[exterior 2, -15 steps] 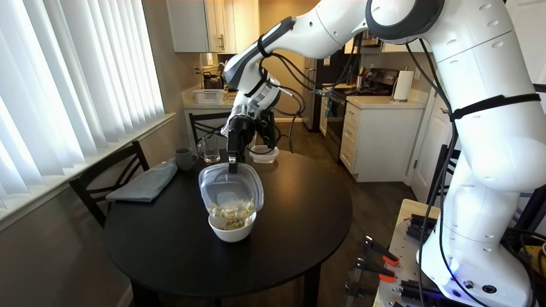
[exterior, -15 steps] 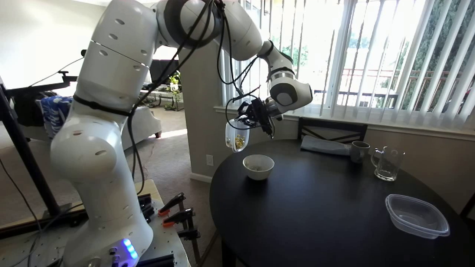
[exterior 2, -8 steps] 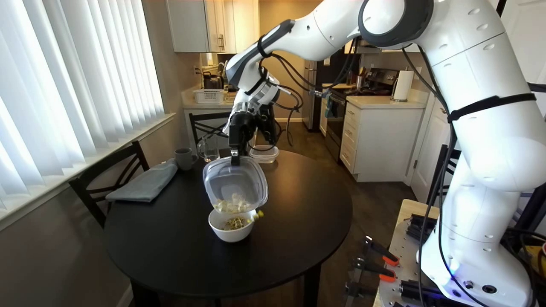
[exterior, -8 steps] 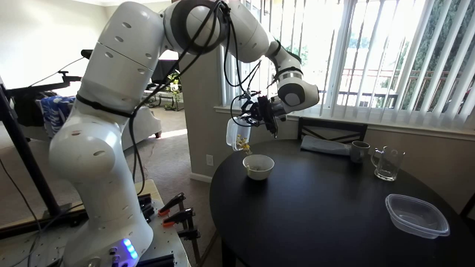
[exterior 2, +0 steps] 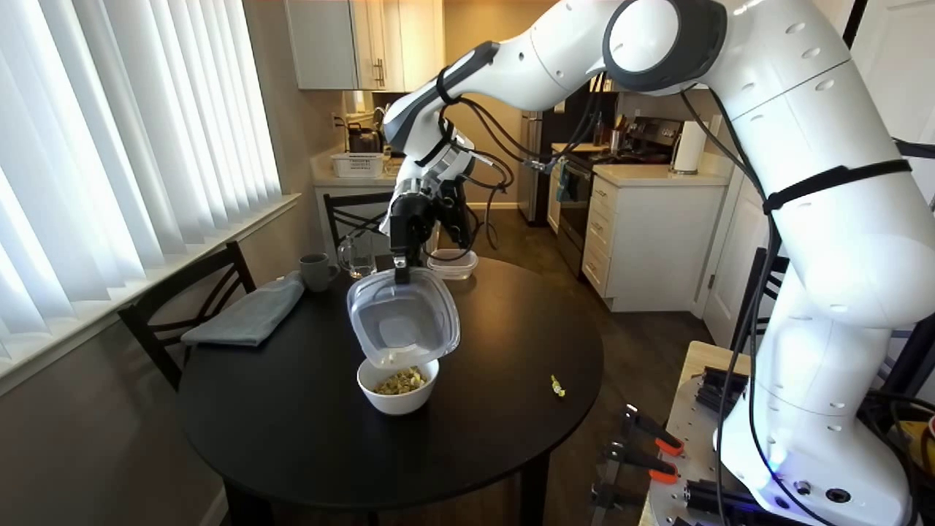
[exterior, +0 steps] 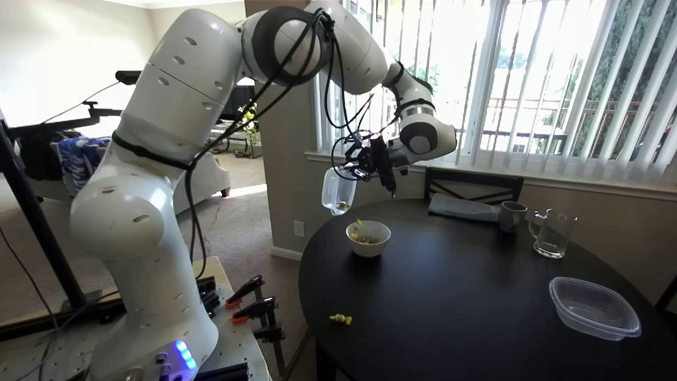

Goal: Pour the contents of the lunchbox into the white bowl

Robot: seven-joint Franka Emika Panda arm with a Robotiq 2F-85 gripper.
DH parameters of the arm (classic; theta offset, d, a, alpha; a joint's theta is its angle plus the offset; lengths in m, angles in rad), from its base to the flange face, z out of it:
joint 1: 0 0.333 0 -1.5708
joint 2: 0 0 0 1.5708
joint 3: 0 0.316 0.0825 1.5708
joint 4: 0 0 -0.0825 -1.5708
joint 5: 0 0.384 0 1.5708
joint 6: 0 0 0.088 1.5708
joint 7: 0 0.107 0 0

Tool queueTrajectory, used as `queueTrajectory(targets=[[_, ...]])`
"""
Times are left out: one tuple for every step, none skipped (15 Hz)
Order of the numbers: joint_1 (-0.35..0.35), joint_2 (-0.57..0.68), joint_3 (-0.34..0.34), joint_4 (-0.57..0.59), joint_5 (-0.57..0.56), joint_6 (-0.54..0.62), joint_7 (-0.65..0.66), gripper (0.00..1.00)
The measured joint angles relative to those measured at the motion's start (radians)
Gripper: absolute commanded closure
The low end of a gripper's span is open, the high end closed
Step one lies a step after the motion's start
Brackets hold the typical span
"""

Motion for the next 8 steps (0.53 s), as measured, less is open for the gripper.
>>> queueTrajectory(targets=[[0.0,0.003,0.0,0.005,0.0,-0.005,0.0,0.94],[0.0,0.006,0.001,0.009,0.0,-0.009,0.0,0.94],[0.001,0.009,0.001,0.013,0.0,-0.011,0.0,0.94],[0.002,0.012,0.002,0.016,0.0,-0.012,0.0,0.94],[0.002,0.015,0.003,0.02,0.0,-0.012,0.0,0.94],[0.002,0.019,0.004,0.023,0.0,-0.012,0.0,0.94],[0.003,0.021,0.004,0.026,0.0,-0.012,0.0,0.94],[0.003,0.022,0.005,0.027,0.0,-0.012,0.0,0.94]])
